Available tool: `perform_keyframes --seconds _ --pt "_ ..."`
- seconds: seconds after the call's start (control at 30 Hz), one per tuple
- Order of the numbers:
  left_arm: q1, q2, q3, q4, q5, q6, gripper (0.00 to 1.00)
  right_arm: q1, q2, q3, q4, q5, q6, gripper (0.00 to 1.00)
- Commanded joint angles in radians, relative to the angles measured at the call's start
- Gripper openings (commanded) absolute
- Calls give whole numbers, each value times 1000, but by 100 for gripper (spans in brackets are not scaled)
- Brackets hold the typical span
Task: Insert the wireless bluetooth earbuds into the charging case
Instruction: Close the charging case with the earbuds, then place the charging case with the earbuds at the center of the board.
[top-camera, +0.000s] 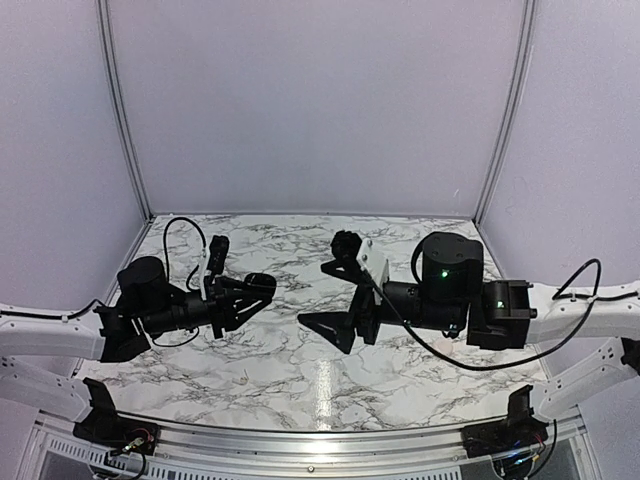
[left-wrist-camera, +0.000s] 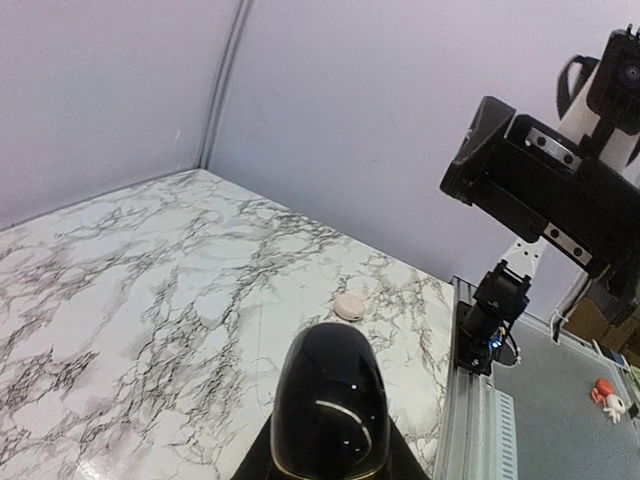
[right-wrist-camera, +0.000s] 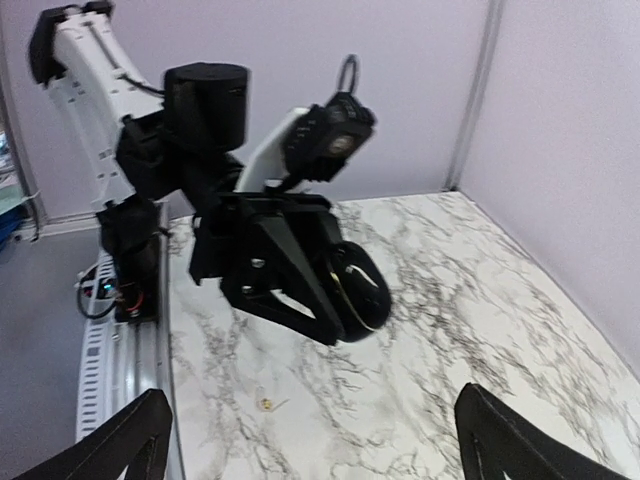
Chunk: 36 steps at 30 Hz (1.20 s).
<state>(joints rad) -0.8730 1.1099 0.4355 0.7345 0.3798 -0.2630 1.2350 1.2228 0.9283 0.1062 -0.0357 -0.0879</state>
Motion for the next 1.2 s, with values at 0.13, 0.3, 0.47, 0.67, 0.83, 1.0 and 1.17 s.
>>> perform_keyframes --seconds 0.13,0.3,0.47,0.67,0.83,1.0,1.17 --pt "102 182 257 -344 -152 -119 0 -55 -18 -93 144 570 97 98" --pt "215 394 457 -461 -41 -165 0 -62 92 23 -80 512 117 98" --pt "268 621 668 -624 -71 -144 0 -64 105 -11 -62 424 146 99" --pt "318 854 874 -731 -64 -186 0 -65 95 -38 -64 414 137 99" --pt "353 980 958 -733 -22 -242 1 -69 87 -56 -78 395 133 98" --pt "372 1051 1015 -803 -30 -238 7 -142 75 -71 -92 314 173 99" --pt "391 1104 1053 -834 -20 -241 16 -206 47 -96 -93 232 211 99"
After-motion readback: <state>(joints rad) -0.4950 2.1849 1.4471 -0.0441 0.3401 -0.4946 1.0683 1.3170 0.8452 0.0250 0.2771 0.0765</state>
